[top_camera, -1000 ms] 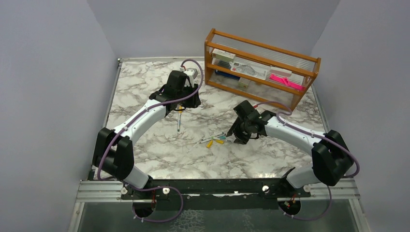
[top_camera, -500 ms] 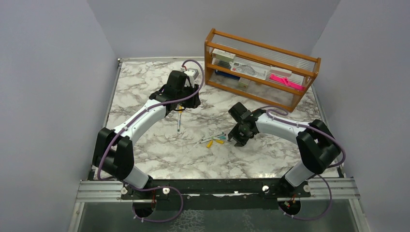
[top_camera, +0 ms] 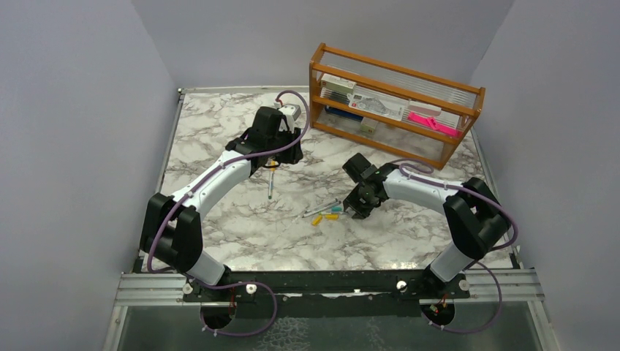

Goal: Insert the pens into the pen caps

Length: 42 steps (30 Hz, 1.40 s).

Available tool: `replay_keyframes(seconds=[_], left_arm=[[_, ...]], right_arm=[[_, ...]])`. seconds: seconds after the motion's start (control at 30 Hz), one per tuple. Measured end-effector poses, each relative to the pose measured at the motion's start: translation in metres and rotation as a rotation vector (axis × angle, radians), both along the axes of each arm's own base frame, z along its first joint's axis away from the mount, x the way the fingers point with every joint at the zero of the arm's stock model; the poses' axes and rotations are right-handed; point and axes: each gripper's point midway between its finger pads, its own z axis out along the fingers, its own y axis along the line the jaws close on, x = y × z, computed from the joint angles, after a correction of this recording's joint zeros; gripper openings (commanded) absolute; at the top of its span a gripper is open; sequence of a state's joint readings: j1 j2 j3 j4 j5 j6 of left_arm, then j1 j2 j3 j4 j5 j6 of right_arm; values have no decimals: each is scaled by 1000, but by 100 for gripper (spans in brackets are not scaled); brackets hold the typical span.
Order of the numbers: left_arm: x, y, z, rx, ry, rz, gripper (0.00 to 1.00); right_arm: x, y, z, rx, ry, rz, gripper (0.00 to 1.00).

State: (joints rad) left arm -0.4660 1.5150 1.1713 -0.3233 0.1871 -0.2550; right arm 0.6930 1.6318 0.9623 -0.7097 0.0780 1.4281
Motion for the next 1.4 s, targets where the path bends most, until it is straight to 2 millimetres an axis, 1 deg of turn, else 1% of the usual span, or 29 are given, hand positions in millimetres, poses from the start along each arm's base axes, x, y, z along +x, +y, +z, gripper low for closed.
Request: replay_keyframes(seconds=[0.13,0.27,0.37,0.43,0.57,0.7,0.9,0.97,1.17,1.23,1.3,1.4], left_arm=[[0,0,0,1,-1,-1,38],[0,0,0,2,-2,-2,38],[0,0,0,2,-2,-3,38],[0,0,0,2,-2,-3,38],[0,0,0,2,-2,-3,38],[0,0,0,2,-2,-3,38],[0,0,0,2,-2,-3,38],[0,0,0,2,-2,-3,38],[-1,-1,0,-2,0,-8,38],[-1,-1,0,-4,0,-11,39],[-2,-3,1,-11,3,-21,43],[-5,-10,3,-40,6,-57,53]], right_arm=[[3,1,0,-5,-5,-3,38],[4,2,-8,-19,11,-3,37],[8,4,-8,-18,11,-7,37],[8,5,-8,-18,10,-7,33],[8,4,-8,-21,10,-9,23],[7,4,-9,-24,13,-10,16],[7,4,-8,-22,11,-9,9],[8,4,-7,-19,8,-10,2],[10,7,5,19,-39,-4,1],[11,7,8,33,-58,1,1],[11,7,11,42,-75,14,1],[12,8,17,50,-102,49,1]])
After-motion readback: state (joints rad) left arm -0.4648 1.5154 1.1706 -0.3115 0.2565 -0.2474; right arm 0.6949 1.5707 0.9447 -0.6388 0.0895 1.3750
